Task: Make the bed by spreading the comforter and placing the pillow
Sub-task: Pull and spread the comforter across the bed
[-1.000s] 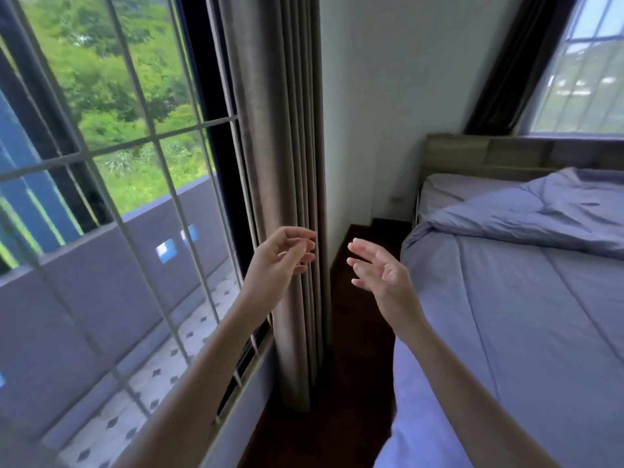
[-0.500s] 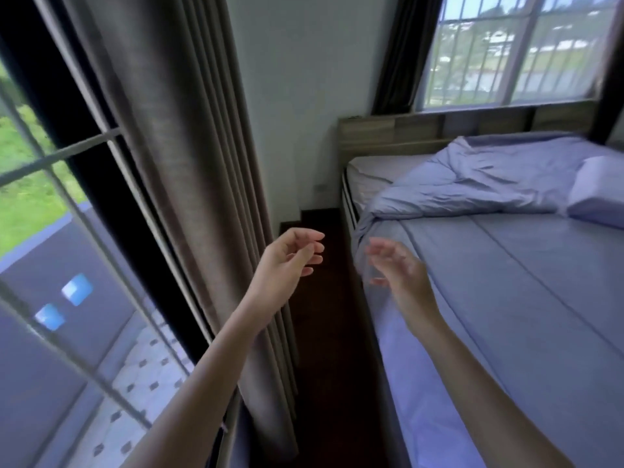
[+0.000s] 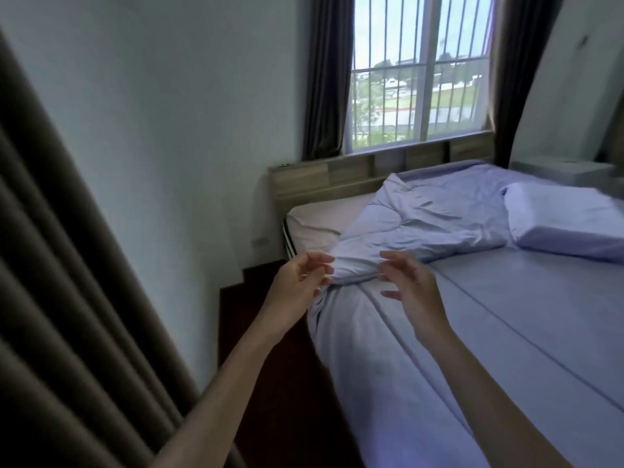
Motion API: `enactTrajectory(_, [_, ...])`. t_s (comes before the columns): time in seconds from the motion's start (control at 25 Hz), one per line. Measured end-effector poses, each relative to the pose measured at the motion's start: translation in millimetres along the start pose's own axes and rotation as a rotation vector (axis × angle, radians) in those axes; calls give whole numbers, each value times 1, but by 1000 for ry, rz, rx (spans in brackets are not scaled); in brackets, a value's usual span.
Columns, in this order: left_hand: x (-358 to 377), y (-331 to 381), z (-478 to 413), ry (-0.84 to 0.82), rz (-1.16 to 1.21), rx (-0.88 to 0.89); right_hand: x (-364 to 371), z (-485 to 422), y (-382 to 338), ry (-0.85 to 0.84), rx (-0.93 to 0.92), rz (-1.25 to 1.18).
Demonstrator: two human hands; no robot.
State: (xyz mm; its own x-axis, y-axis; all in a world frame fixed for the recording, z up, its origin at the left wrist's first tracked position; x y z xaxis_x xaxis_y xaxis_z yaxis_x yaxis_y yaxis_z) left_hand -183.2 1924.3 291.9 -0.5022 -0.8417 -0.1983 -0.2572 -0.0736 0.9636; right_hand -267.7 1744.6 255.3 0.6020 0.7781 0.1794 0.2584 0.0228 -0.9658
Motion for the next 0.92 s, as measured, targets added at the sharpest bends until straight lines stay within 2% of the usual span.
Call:
enactTrajectory(0.28, [16,-74,-134,-121,-90,-105,-16,-112,58,86,78,27])
enactTrajectory(0.44, [26,-106,-206,-228,-92,-117,-39,-159,90,232,91,64])
enactTrajectory(0.6, [30,-138,-292,-342,-116,-103,-32,-220,120,337,63,103])
enactTrajectory(0.92, [23,-198,-433,-602,-275,-40,-30,-292,219,625,223,189])
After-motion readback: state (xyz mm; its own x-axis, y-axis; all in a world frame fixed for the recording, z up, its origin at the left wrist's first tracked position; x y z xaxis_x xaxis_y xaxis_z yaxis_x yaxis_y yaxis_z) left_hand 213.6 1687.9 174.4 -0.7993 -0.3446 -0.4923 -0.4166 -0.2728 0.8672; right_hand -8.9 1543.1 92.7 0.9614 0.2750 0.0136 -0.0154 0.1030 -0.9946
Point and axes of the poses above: each hand's wrist, its own z-axis away from the middle knuckle, its own x-axis out of the palm, y = z × x, the point moved 10 cm from there along -z, towards the middle knuckle, and after that the axes turned 1 degree about z, right-handed, at the moved point
